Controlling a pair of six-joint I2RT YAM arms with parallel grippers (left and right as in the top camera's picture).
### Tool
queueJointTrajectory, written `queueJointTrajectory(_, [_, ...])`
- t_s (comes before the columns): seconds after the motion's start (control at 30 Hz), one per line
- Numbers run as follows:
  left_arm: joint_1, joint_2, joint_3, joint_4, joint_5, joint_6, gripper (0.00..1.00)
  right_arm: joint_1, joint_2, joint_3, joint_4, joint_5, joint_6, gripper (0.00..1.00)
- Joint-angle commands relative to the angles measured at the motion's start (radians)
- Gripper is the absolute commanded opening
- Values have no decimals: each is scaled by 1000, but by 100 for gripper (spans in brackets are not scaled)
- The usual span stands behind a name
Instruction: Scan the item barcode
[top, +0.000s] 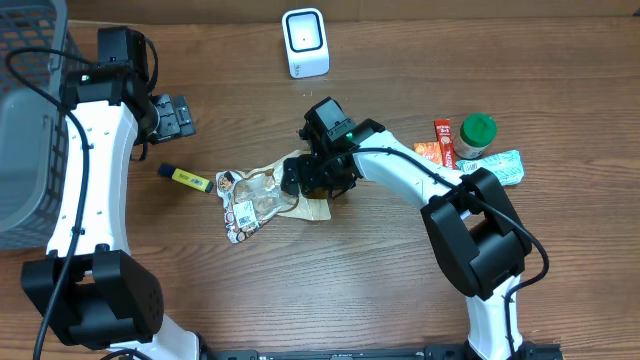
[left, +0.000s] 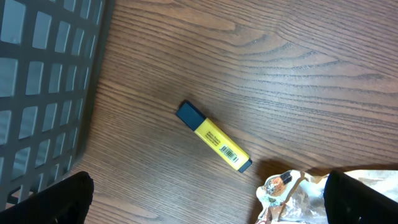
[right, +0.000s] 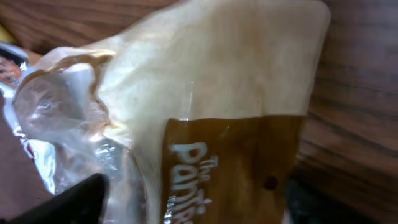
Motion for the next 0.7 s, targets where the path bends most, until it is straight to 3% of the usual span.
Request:
queueJointTrajectory(0.0, [-7,-14,0,0,0,8,100,0,0,-10,-11,-11,13,75])
queueJointTrajectory(0.5, [-7,-14,0,0,0,8,100,77,1,-10,-24,174,110,79])
queueJointTrajectory(0.67, [-7,-14,0,0,0,8,100,113,1,-10,-40,333,141,72])
